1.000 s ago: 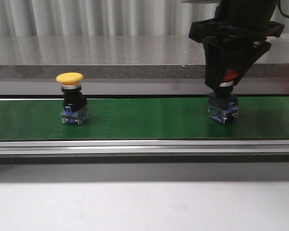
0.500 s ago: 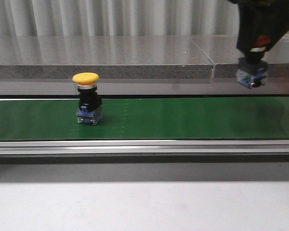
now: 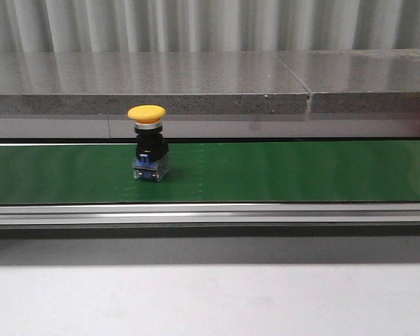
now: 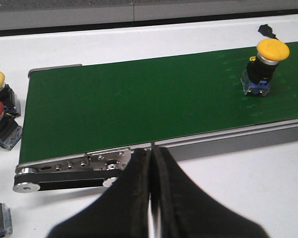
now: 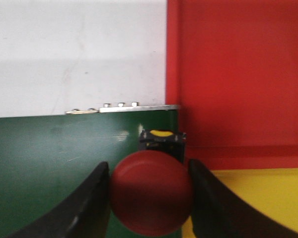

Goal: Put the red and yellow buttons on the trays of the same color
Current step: 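Lift the red button with the right gripper and carry it over the red tray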

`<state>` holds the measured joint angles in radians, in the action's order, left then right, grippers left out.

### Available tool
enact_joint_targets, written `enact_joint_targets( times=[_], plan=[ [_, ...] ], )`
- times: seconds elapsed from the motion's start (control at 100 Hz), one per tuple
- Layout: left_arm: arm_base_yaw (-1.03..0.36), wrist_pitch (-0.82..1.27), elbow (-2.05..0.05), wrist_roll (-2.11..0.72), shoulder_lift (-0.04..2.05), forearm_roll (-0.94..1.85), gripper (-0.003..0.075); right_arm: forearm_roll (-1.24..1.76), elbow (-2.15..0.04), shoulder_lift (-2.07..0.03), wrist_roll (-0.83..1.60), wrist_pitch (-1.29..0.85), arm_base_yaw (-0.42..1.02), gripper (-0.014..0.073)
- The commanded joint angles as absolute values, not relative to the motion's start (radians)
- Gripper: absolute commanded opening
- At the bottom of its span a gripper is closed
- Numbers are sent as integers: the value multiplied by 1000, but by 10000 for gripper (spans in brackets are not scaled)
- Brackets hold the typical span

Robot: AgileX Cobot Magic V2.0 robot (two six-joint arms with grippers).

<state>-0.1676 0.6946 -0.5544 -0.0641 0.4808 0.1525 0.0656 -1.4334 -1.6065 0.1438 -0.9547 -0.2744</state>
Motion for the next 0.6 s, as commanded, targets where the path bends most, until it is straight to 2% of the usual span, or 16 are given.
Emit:
enact_joint_targets(
  times=[0.0, 0.14, 0.59],
  plan=[
    [-176, 631, -582, -65, 486, 166, -20, 64, -1465, -1584, 156, -905, -316, 300],
    [-176, 631, -582, -65, 486, 166, -20, 64, -1498, -1630, 175, -920, -354, 300],
    [-176, 631, -582, -65, 486, 166, -20, 118, -1801, -1895, 361, -1058, -385, 300]
  ],
)
